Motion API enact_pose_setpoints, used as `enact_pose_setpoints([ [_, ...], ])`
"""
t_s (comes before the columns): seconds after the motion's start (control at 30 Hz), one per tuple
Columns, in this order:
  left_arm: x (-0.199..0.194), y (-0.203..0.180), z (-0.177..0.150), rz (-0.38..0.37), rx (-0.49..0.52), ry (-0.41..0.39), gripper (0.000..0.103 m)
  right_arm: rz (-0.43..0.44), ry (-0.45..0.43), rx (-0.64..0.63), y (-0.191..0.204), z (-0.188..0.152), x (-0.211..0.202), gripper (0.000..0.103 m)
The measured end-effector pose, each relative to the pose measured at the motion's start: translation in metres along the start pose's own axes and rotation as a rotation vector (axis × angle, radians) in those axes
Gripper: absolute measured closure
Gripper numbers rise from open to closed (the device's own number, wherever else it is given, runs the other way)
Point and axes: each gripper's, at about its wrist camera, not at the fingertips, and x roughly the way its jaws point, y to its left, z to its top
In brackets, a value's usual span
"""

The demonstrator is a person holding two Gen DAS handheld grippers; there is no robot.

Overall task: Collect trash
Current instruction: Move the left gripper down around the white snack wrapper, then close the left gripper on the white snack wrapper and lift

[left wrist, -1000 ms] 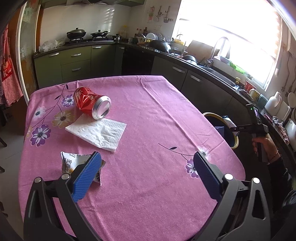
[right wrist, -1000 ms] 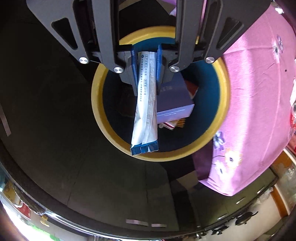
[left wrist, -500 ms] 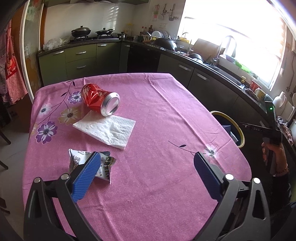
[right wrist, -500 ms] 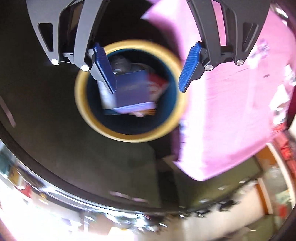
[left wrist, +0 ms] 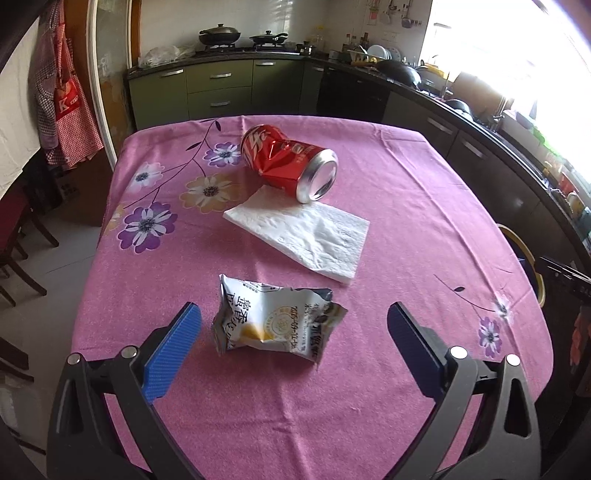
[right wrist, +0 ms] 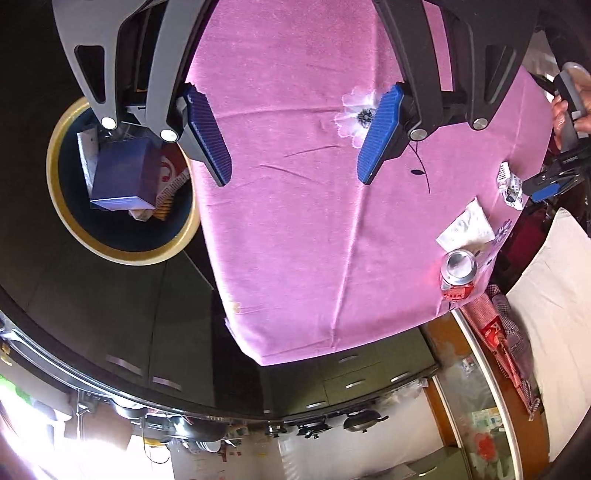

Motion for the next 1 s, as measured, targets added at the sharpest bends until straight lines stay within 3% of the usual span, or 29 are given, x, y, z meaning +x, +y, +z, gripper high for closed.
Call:
enact_pose_setpoints([
  [0.2, 0.028, 0.003, 0.0, 0.026, 0.035, 0.048, 0.007, 0.033, 0.013, -0.001, 0.01, -0.004, 0.009, 0.033],
  [0.53, 0.039, 0.007, 0.002, 0.017, 0.038, 0.061, 0.008, 0.042, 0.043, 0.008, 0.009, -0.006, 0.02, 0.032],
  [0.67, 0.04, 0.009, 0.003, 0.022, 0.039, 0.061, 0.022, 0.043, 0.042, 0.004, 0.011, -0.006, 0.02, 0.032],
  [1.0, 0.03, 0.015, 0.003, 0.017, 0.031, 0.048, 0.036, 0.051, 0.048, -0.009, 0.016, -0.006, 0.02, 0.031],
])
